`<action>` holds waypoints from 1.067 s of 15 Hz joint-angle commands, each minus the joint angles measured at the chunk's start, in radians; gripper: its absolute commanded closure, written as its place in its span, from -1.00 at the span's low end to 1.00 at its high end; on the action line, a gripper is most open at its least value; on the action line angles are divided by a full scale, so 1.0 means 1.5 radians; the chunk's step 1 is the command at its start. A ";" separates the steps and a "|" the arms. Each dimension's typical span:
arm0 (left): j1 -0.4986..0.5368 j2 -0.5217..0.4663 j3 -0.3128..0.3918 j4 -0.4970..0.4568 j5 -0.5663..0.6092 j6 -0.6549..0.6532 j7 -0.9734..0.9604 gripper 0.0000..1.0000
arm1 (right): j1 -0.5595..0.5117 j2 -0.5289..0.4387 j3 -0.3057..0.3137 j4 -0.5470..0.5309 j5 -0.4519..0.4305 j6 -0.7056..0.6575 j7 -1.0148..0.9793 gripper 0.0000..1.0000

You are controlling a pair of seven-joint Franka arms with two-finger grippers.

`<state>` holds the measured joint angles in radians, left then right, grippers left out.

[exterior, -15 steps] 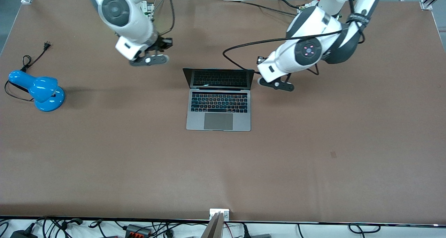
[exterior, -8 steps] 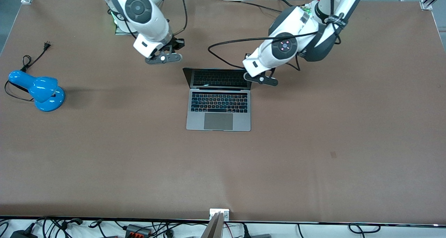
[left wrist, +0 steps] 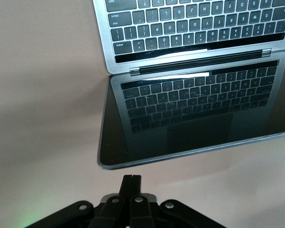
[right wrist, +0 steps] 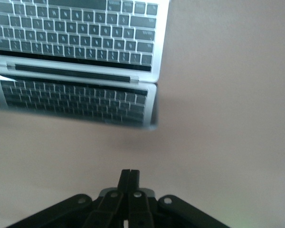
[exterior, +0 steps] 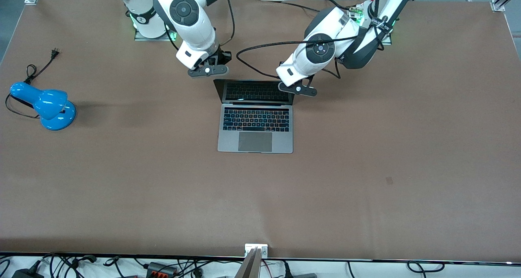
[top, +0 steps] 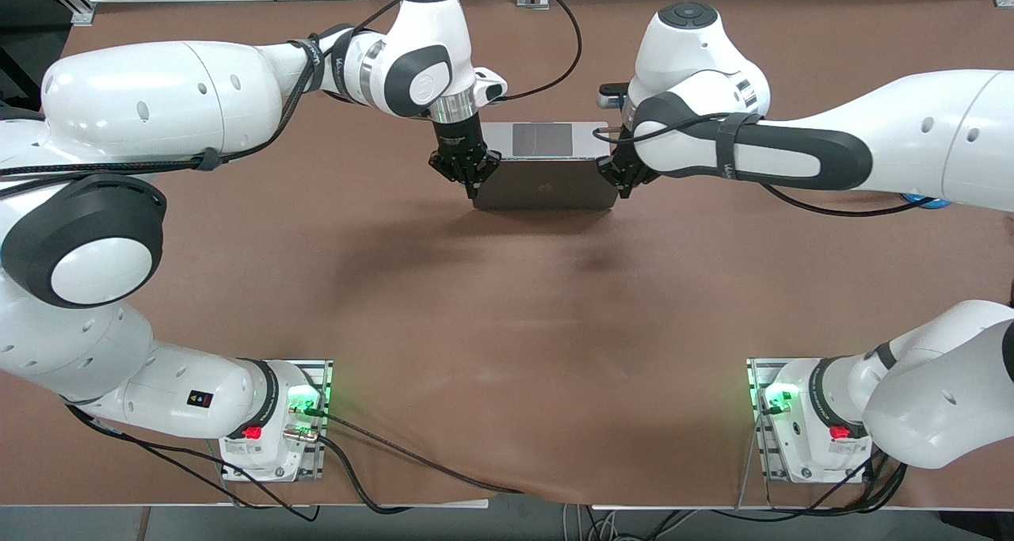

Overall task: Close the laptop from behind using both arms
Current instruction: 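Push the screen's back down with both grippers toward the keyboard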

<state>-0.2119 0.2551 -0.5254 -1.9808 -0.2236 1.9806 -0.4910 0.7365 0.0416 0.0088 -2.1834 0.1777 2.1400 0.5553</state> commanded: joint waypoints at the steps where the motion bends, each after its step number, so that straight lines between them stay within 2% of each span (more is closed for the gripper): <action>1: -0.003 -0.004 0.002 -0.008 -0.008 0.016 -0.007 0.99 | 0.012 0.016 -0.008 -0.004 0.007 0.058 0.007 1.00; 11: -0.003 0.043 0.005 0.005 0.001 0.075 -0.007 0.99 | 0.008 0.039 -0.010 0.001 -0.004 0.156 0.003 1.00; 16: -0.003 0.051 0.008 0.016 0.001 0.077 -0.008 0.99 | 0.002 0.058 -0.015 0.005 -0.016 0.199 0.003 1.00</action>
<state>-0.2115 0.3156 -0.5188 -1.9816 -0.2235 2.0939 -0.4948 0.7389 0.1073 -0.0038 -2.1833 0.1740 2.4041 0.5553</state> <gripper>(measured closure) 0.996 0.987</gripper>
